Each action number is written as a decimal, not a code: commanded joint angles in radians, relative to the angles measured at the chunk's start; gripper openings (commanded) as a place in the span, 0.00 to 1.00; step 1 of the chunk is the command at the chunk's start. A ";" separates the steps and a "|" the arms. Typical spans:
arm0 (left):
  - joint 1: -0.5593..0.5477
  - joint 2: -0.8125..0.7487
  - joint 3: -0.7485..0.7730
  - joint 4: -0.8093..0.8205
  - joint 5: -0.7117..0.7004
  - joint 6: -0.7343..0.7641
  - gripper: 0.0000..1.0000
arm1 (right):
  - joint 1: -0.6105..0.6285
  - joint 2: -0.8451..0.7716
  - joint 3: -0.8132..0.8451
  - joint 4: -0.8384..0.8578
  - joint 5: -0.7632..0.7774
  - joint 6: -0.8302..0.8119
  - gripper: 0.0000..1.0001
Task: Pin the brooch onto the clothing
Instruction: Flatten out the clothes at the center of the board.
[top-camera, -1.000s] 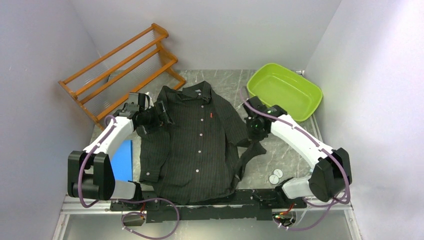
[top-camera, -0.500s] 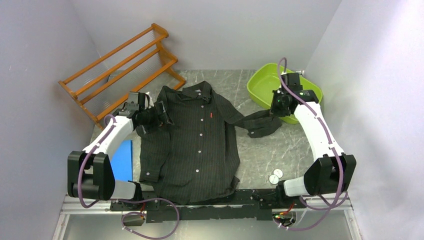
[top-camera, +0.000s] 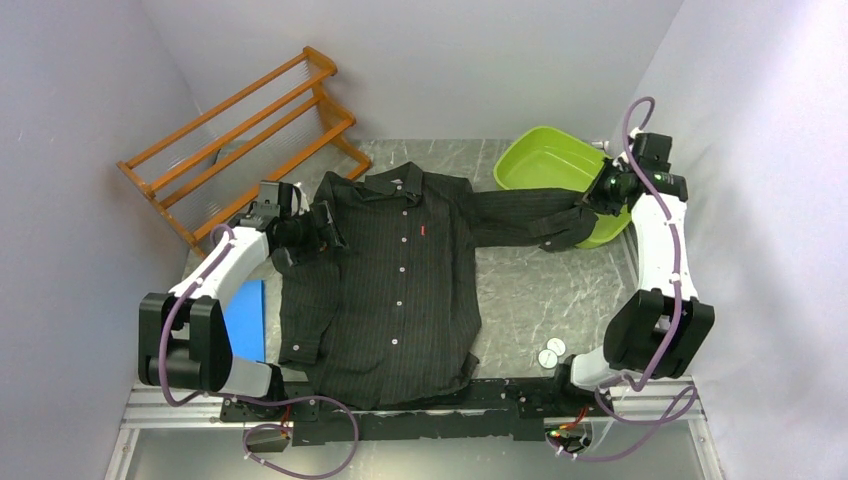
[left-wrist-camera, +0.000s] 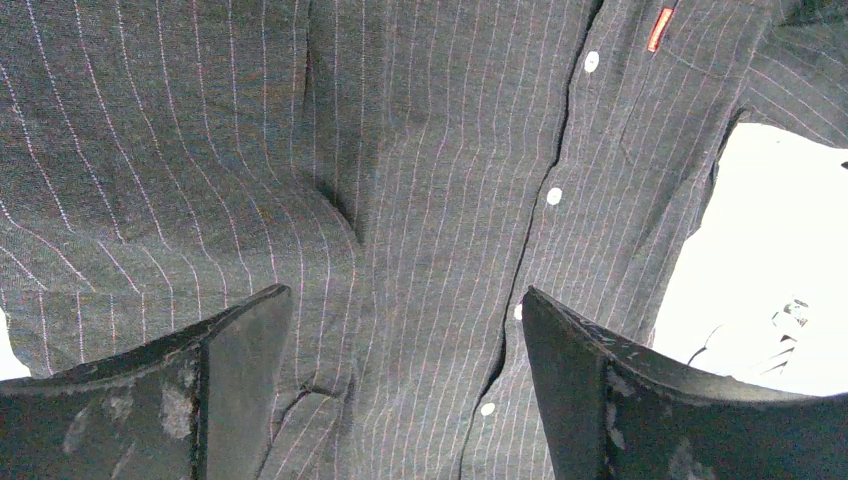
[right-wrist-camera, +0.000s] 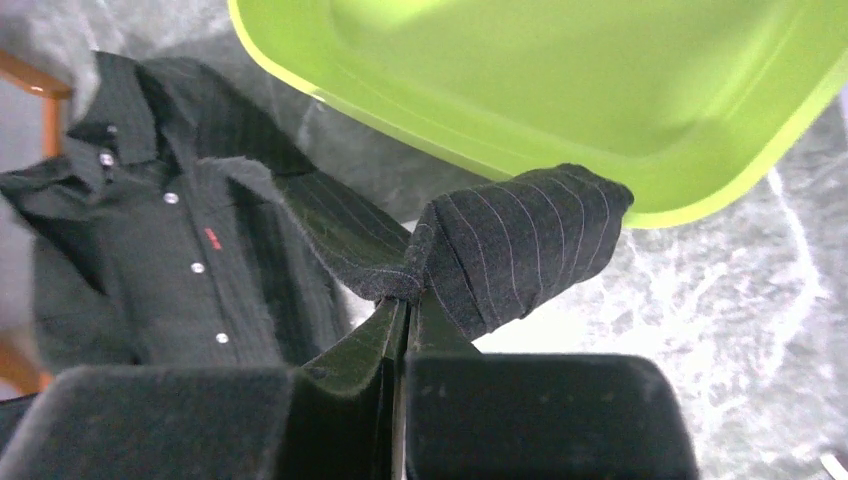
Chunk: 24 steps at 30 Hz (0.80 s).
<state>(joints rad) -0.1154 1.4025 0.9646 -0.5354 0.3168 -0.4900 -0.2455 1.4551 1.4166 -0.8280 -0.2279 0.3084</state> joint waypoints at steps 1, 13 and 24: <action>-0.002 -0.005 0.039 0.014 0.006 0.022 0.90 | -0.112 0.013 -0.029 0.117 -0.256 0.061 0.04; -0.001 -0.009 0.066 -0.021 -0.001 0.065 0.91 | -0.175 -0.115 -0.083 0.235 -0.277 0.088 0.81; -0.075 -0.020 0.055 0.031 0.131 0.058 0.88 | 0.235 -0.203 -0.411 0.166 -0.265 0.097 0.74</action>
<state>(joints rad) -0.1383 1.4036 0.9936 -0.5404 0.3740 -0.4389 -0.0883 1.2758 1.1767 -0.6285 -0.4667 0.3706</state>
